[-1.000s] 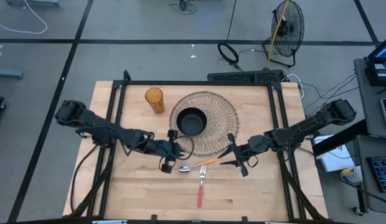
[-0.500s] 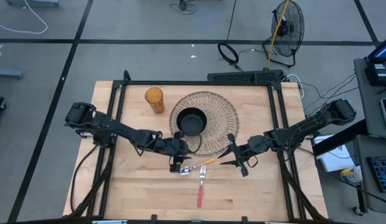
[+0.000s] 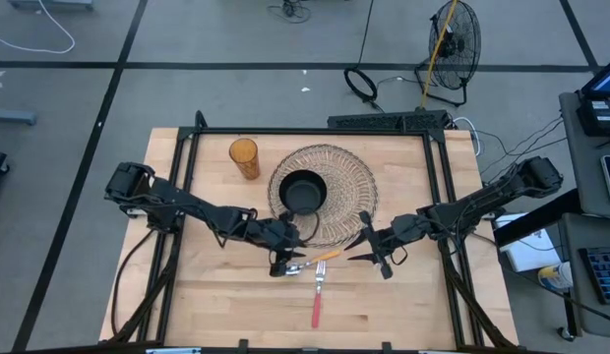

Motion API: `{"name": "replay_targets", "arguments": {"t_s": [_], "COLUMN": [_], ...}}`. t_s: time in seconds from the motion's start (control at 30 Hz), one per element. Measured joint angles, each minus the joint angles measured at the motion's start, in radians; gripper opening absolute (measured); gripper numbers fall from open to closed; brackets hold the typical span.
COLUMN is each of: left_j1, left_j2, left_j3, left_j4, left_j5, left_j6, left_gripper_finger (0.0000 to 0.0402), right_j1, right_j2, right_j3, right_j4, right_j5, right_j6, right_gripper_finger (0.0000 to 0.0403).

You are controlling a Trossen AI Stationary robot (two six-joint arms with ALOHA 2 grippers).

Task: Pick & Place Utensil
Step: Put the yellow spoon into the black bowl on the brown mat

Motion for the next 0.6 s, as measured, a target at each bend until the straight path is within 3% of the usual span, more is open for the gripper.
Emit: {"name": "replay_targets", "arguments": {"t_s": [0.6], "left_j1": [-0.014], "left_j2": [0.213], "left_j3": [0.0], "left_j4": [0.183], "left_j5": [0.044], "left_j6": [-0.066], "left_gripper_finger": [0.0124], "right_j1": [-0.001], "right_j2": [0.0], "right_j3": [0.0], "right_j4": [-0.005], "right_j5": [0.0], "right_j6": [-0.001], "right_gripper_finger": [0.0116]}}
